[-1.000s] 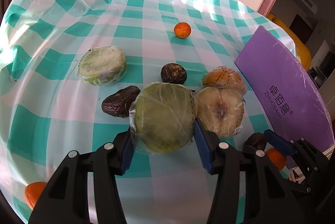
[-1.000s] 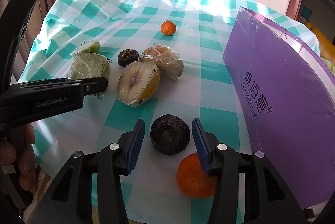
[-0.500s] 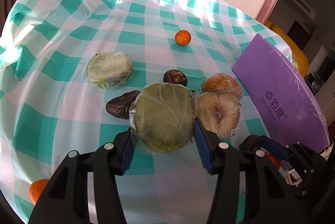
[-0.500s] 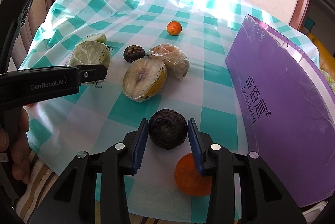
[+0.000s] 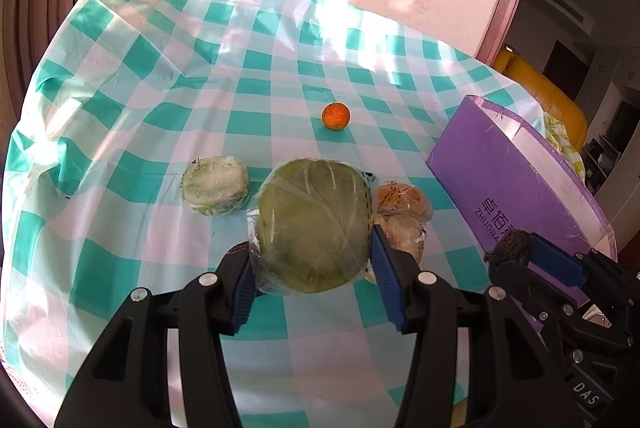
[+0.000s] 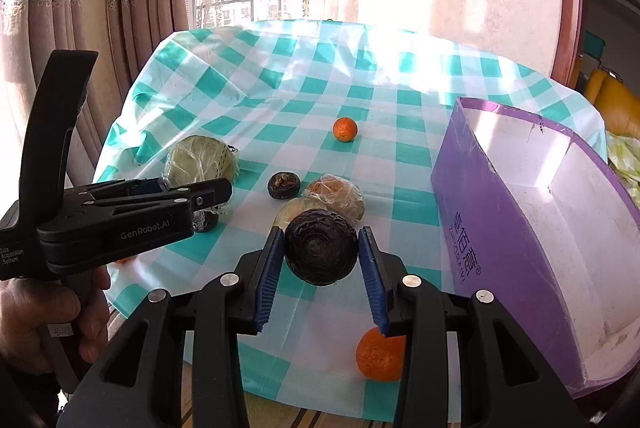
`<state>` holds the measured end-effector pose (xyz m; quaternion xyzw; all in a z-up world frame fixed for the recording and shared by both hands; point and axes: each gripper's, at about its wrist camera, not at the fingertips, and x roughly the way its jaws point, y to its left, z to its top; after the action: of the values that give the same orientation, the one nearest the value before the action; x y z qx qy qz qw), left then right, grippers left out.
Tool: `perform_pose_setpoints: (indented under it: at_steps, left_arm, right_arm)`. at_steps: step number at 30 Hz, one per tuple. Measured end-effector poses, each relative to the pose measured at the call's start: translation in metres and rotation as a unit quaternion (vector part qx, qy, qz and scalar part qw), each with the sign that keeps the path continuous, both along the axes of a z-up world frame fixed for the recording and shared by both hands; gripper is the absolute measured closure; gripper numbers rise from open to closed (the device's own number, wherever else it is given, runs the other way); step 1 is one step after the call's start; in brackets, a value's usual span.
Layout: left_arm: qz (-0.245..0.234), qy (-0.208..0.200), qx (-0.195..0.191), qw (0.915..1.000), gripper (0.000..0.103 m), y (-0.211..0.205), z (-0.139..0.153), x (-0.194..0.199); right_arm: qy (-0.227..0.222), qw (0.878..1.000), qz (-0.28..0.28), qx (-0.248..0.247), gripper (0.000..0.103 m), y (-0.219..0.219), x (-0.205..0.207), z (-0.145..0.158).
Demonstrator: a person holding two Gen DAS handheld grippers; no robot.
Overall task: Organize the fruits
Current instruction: 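Lift and carry the cabbage half and dark fruit into the purple box with both tools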
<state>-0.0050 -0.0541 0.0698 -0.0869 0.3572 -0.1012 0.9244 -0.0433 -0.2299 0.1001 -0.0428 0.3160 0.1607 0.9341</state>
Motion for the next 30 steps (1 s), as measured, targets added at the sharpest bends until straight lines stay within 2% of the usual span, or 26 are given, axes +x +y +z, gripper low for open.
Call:
perform_pose_setpoints:
  at_steps: [4, 9, 18, 23, 30]
  left_arm:
    - [-0.009, -0.015, 0.013, 0.9998, 0.051, -0.012, 0.014, -0.004]
    - [-0.025, -0.035, 0.024, 0.9988, 0.051, -0.03, 0.03, -0.007]
    - [-0.076, -0.07, 0.044, 0.9937, 0.051, -0.08, 0.058, -0.004]
    - [-0.116, -0.088, 0.059, 0.9876, 0.051, -0.119, 0.071, 0.002]
    - [-0.184, -0.109, 0.089, 0.9729, 0.051, -0.183, 0.085, 0.024]
  right_arm:
    - [-0.017, 0.999, -0.002, 0.028, 0.065, -0.016, -0.007, 0.02]
    - [-0.045, 0.997, -0.036, 0.051, 0.065, -0.055, -0.014, 0.042]
    - [-0.058, 0.989, -0.119, 0.063, 0.065, -0.134, -0.01, 0.049]
    - [-0.052, 0.985, -0.155, 0.055, 0.065, -0.168, -0.002, 0.044]
    - [-0.022, 0.982, -0.184, 0.026, 0.065, -0.205, 0.023, 0.034]
